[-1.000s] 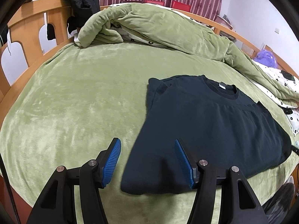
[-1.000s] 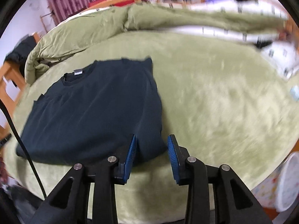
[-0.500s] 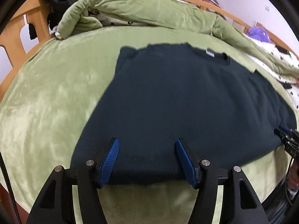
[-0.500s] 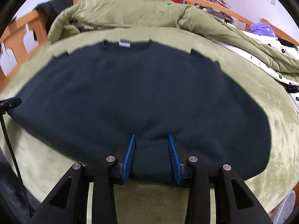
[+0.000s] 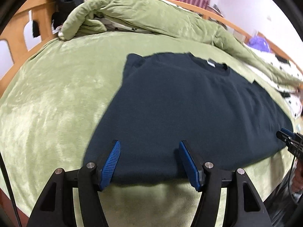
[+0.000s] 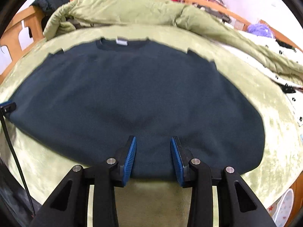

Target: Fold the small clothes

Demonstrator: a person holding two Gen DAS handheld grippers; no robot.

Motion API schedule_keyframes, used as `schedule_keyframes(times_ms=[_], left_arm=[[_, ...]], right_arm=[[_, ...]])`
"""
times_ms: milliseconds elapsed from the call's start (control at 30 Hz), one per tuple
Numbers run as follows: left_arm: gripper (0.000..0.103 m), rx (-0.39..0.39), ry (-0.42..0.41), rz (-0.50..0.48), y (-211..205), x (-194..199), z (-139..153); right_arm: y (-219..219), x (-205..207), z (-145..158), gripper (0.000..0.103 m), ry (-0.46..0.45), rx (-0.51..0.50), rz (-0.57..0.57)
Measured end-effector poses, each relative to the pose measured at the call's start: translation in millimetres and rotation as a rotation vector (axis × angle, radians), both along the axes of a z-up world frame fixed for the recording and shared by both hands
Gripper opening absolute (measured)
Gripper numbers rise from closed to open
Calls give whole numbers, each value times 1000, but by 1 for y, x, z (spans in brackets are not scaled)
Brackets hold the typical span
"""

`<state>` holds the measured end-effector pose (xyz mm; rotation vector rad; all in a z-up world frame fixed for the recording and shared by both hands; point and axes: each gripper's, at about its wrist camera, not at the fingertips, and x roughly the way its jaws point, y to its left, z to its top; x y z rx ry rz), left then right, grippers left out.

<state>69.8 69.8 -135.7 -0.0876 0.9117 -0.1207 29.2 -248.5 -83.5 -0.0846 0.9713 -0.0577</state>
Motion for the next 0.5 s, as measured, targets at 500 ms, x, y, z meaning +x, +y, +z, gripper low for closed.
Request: schedule_keyframes(times_ms=[500], left_arm=[[64, 39, -43, 247, 136, -21, 38]], right_arm=[[243, 26, 8, 64, -72, 108, 466]])
